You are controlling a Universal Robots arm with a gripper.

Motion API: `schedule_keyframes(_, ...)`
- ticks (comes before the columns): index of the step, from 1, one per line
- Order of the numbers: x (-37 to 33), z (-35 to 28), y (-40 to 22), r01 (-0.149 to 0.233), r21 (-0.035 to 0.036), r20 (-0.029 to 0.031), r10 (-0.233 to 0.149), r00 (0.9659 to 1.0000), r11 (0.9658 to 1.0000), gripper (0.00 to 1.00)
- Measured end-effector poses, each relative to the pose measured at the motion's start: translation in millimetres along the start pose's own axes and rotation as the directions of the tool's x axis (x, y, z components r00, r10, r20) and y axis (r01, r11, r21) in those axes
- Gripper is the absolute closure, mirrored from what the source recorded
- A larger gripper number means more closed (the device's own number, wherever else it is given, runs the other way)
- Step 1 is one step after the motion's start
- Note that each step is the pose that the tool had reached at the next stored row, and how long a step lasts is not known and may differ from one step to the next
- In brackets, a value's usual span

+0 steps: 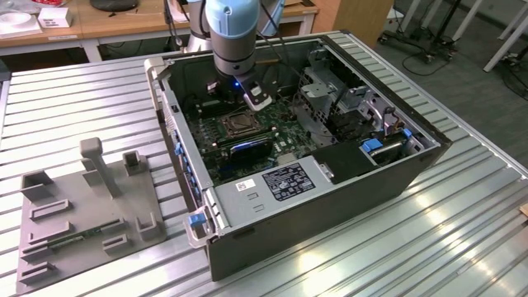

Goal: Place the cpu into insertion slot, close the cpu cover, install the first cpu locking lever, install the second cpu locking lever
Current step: 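Install the first cpu locking lever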

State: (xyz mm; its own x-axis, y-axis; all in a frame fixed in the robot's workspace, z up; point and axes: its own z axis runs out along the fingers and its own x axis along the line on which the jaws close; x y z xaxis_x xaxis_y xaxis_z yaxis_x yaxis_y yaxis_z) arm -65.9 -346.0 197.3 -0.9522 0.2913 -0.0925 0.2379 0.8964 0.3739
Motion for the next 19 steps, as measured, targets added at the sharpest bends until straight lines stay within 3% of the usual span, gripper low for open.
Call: schedule_keyframes(19, -3.7, 3.8, 1.2, -0.004, 0.0004, 0.0017, 0.004, 1.0, 1.0, 0.89)
